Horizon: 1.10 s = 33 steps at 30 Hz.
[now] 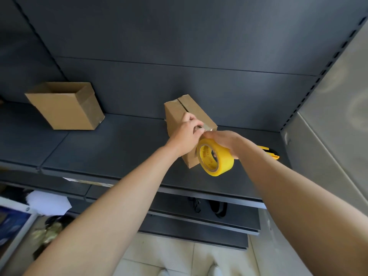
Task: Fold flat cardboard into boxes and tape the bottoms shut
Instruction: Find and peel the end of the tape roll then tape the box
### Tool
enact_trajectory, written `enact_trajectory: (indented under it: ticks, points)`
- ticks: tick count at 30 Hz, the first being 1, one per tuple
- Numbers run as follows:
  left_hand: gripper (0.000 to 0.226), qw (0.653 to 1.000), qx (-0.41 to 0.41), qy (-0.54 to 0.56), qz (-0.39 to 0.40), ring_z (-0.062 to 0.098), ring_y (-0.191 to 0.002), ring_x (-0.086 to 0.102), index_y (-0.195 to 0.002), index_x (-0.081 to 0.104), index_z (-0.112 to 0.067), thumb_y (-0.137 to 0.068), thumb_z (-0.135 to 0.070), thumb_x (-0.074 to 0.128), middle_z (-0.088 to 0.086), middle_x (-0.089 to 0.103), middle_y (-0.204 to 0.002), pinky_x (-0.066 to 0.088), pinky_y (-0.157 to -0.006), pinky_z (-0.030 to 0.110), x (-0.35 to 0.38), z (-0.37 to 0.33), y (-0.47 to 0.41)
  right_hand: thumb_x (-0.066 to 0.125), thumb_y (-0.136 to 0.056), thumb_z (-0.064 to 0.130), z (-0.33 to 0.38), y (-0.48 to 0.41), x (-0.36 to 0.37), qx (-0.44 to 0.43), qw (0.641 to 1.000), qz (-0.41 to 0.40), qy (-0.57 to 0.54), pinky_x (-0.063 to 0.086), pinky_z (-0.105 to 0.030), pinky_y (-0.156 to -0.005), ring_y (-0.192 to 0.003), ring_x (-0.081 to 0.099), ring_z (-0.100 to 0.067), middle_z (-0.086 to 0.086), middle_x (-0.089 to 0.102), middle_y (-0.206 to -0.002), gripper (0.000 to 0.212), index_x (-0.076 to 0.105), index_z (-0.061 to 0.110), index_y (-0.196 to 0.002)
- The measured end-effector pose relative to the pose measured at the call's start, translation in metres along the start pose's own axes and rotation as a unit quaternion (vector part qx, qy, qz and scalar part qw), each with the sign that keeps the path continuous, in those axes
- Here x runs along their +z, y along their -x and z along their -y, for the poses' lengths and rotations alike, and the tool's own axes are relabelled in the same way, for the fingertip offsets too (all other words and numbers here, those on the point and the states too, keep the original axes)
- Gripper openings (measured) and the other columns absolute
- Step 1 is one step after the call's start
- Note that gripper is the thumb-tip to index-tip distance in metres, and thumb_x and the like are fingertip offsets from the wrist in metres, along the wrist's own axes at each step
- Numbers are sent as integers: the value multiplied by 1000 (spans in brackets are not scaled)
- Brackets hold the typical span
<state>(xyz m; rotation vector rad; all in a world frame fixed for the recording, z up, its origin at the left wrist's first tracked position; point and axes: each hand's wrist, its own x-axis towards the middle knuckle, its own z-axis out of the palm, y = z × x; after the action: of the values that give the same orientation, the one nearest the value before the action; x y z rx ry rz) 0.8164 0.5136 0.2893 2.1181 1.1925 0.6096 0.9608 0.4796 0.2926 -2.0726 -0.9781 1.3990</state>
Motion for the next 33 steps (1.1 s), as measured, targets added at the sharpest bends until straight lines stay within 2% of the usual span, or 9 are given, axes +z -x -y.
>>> enact_trajectory:
  ticks: [4,8,14,18,21,23,26,30,33]
  points:
    - [29,999,-36,4,-6,11,-101,47,-118,58,-13,-95,-31,53,-5,35,-121,35,-82,22,0,5,-9,72,-67,57,-21,-1,-11,-4,982,152,-116,53,-42,-90,-98,68,-26,-8,71,-108,71,57,13,-122]
    - [32,998,-55,2,-22,10,-98,43,-105,54,-19,-83,-37,70,-6,34,-116,34,-78,21,4,3,-15,67,-71,50,-34,-5,-11,-24,956,256,-138,50,-39,-91,-107,65,-23,-8,68,-118,69,53,11,-127]
    - [37,997,-35,-59,-46,15,-110,42,-105,51,-16,-81,-30,75,-1,35,-122,37,-86,25,12,2,-19,74,-54,63,-29,-10,-5,-21,985,172,-21,52,-42,-93,-97,68,-23,-8,69,-108,83,54,10,-114]
    - [34,996,-18,-73,-55,12,-107,44,-107,50,-16,-84,-28,72,-2,36,-123,35,-79,22,12,5,-19,68,-72,63,-32,-11,12,-5,993,121,12,50,-24,-53,-60,66,-5,1,67,-84,50,52,19,-88]
    - [33,993,-11,-96,-70,14,-111,45,-110,51,-12,-86,-24,69,-1,38,-124,35,-83,21,9,10,-20,77,-68,42,-39,-12,11,-31,981,183,-57,50,-35,-87,-95,66,-16,-3,68,-106,61,58,11,-116]
    - [33,992,-14,-106,-62,15,-113,46,-111,52,-12,-85,-23,70,-1,40,-125,36,-86,21,5,10,-22,76,-75,25,-42,-14,7,-41,974,207,-84,40,-44,-105,-111,60,-23,-5,67,-114,46,60,13,-117]
    - [33,995,-21,-15,-93,10,-106,49,-112,57,-15,-83,-22,71,-7,44,-117,39,-84,18,2,7,-16,71,-84,18,-40,-17,12,-49,975,196,-88,40,-44,-106,-110,60,-21,-2,67,-112,30,60,16,-112]
    - [16,939,-86,61,-328,5,-76,48,-92,56,-17,-85,-28,67,-9,48,-87,38,-64,13,16,11,17,71,-84,19,-35,-20,22,-53,974,201,-92,41,-44,-105,-112,59,-20,-3,66,-117,45,57,11,-125]
    - [30,924,-278,91,-247,12,-75,54,-85,53,-18,-84,-46,64,-6,55,-86,38,-58,23,32,19,31,70,-85,15,-32,-20,23,-57,971,212,-96,42,-43,-104,-113,59,-21,-5,65,-118,45,55,9,-128]
